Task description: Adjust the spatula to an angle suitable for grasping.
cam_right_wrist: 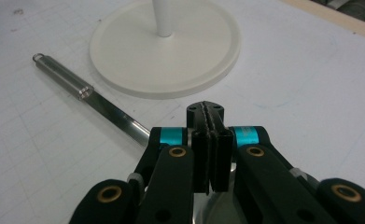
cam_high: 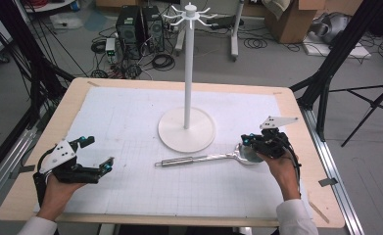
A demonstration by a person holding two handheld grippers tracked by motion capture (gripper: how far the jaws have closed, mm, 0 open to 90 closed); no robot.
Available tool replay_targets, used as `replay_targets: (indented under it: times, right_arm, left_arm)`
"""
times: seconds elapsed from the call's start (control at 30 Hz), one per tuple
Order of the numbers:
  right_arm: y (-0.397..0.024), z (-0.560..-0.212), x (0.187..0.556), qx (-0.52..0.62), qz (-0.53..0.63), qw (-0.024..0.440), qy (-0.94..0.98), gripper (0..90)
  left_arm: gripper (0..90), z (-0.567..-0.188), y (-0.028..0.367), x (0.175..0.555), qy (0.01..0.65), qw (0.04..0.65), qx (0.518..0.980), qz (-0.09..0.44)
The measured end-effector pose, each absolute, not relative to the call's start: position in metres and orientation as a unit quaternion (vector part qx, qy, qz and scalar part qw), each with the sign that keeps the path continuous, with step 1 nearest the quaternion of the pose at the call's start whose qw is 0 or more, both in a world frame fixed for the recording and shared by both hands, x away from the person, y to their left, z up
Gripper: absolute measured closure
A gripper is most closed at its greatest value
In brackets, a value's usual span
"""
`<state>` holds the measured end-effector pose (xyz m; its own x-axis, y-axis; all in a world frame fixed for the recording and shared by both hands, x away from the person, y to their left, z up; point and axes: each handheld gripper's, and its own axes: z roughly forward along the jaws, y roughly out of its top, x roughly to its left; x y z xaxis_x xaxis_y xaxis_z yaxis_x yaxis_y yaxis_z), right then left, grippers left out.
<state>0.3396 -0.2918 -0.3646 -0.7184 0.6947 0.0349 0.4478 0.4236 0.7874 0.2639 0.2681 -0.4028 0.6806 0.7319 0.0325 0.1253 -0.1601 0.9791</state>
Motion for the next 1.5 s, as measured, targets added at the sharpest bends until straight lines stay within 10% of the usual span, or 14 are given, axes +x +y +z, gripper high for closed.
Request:
replay_targets:
  times: [1.5]
  right_arm:
    - [-0.231, -0.408, 0.392, 0.282, 0.19, 0.067, 0.938, 89.8]
  left_arm:
    - [1.7, -0.404, 0.268, 0.265, 0.298, 0.573, 0.717, 0.262]
